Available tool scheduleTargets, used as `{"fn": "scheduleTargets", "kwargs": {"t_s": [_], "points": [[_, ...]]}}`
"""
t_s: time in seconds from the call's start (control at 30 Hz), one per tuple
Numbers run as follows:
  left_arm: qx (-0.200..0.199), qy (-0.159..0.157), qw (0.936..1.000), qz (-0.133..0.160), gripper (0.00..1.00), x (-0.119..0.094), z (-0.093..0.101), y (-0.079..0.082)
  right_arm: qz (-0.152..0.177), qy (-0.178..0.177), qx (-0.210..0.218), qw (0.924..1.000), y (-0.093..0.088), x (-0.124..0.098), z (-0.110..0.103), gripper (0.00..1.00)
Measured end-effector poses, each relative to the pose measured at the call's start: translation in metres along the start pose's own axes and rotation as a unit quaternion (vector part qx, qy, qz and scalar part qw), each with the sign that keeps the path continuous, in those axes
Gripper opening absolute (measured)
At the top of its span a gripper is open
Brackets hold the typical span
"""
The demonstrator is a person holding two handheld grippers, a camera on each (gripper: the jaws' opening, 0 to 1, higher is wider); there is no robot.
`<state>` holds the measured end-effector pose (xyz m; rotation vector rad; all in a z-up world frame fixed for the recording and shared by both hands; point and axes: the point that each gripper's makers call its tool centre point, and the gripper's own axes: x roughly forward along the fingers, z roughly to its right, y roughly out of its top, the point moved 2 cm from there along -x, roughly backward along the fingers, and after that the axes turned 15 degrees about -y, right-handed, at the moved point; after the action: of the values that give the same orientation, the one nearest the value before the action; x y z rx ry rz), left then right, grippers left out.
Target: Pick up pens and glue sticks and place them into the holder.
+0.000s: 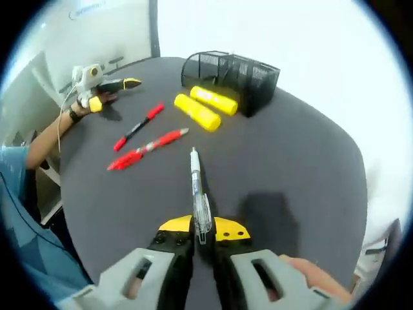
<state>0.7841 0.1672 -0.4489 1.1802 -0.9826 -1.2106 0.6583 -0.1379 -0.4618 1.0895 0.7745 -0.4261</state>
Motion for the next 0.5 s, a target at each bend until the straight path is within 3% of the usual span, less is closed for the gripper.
{"fn": "scheduleTargets", "kwargs": {"t_s": [0.07, 0.2, 0.4, 0.5], "points": [[0.0, 0.001, 1.0, 0.001, 0.91, 0.0, 0.0, 0.0, -0.018, 0.001, -0.001, 0.9998, -0.012, -0.003, -0.003, 0.08], [0.0, 0.002, 1.0, 0.002, 0.91, -0.001, -0.001, 0.0, -0.027, 0.005, 0.0, 0.9996, -0.018, -0.004, -0.002, 0.08], [0.0, 0.002, 1.0, 0.001, 0.91, 0.001, 0.004, 0.0, -0.028, 0.017, -0.015, 0.9994, -0.012, -0.006, -0.004, 0.1], [0.0, 0.003, 1.0, 0.002, 0.91, 0.002, 0.005, 0.0, -0.017, 0.019, -0.018, 0.9995, 0.0, -0.008, -0.001, 0.1]]}}
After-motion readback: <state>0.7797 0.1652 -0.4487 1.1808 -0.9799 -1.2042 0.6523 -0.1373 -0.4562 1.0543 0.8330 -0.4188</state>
